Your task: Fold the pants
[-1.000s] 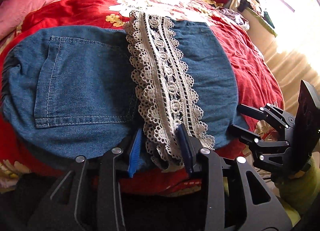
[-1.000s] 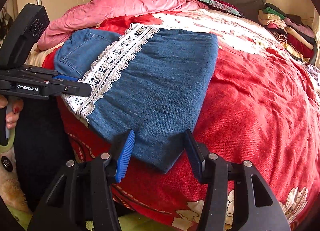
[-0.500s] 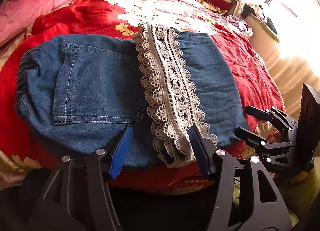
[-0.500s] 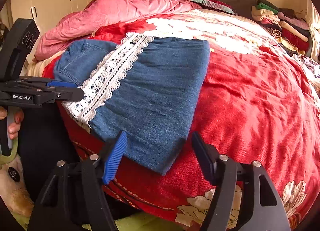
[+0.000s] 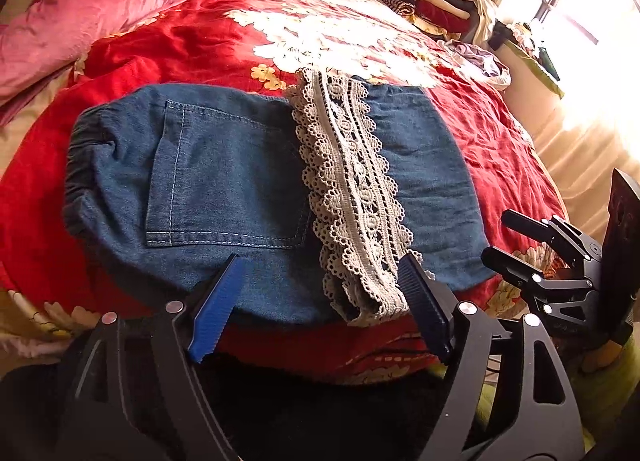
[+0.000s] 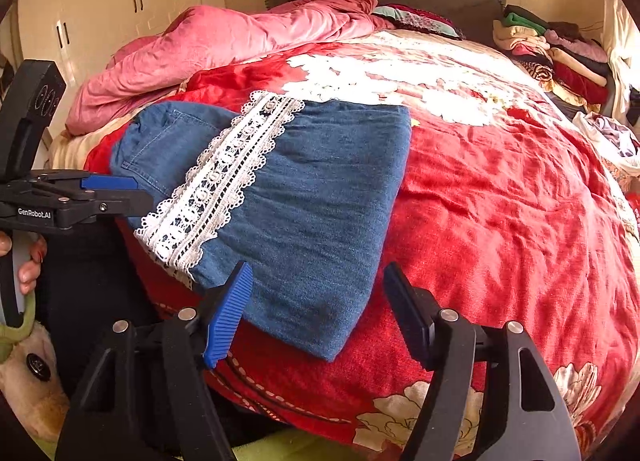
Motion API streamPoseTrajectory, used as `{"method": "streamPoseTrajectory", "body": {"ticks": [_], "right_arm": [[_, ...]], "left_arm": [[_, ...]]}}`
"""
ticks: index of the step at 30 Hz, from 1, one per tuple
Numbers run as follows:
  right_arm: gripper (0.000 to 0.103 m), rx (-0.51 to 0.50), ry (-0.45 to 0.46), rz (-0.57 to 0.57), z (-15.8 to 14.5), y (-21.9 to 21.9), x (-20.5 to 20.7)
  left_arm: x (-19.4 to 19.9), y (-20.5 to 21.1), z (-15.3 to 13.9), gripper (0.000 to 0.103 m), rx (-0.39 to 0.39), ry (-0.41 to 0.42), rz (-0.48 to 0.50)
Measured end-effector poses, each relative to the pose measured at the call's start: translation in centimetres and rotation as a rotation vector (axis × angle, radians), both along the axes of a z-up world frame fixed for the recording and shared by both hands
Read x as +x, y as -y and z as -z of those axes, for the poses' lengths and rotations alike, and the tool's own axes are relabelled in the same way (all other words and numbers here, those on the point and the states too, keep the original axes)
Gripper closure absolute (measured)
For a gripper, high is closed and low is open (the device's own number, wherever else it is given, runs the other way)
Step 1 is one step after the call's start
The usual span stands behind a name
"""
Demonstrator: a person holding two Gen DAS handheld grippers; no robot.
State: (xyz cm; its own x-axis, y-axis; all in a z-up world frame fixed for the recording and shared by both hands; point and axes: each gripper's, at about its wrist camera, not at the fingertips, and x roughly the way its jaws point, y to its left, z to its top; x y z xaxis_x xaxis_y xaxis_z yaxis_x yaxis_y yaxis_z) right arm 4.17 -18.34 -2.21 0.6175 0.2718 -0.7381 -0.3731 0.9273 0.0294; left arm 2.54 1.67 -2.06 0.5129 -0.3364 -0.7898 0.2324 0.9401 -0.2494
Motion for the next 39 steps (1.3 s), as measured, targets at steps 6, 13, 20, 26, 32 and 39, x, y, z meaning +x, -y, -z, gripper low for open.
{"method": "streamPoseTrajectory", "body": {"ticks": [6,13,20,26,32,39], "right_arm": [[0.036,-0.007,0.004,0.002,-0.4,-0.3,0.0],[0.005,0.000,0.030,0.030,-1.3,-0.4,0.0],[0.005,0.005,0.062,0.035,-3.0,-0.8,0.7],[0.005,-0.010,0.101,0.005,-4.7,-2.3,1.4],[0.005,-0.035,0.130,-0.040,-6.0,-4.6,2.4],[0.005,-0.045,0.138,-0.098,-6.7,-7.7,3.9]], "left_arm": [[-0.2,-0.5,-0.6,0.026,0.001,0.020,-0.014],[-0.5,-1.2,-1.2,0.019,0.007,0.045,-0.029],[-0.8,-2.1,-1.8,0.013,0.018,0.069,-0.054],[-1.0,-3.6,-2.1,0.010,0.016,0.080,-0.088],[-1.3,-6.1,-2.3,0.010,0.014,0.098,-0.151],[-1.6,-10.1,-2.1,0.010,-0.001,0.100,-0.250]]}}
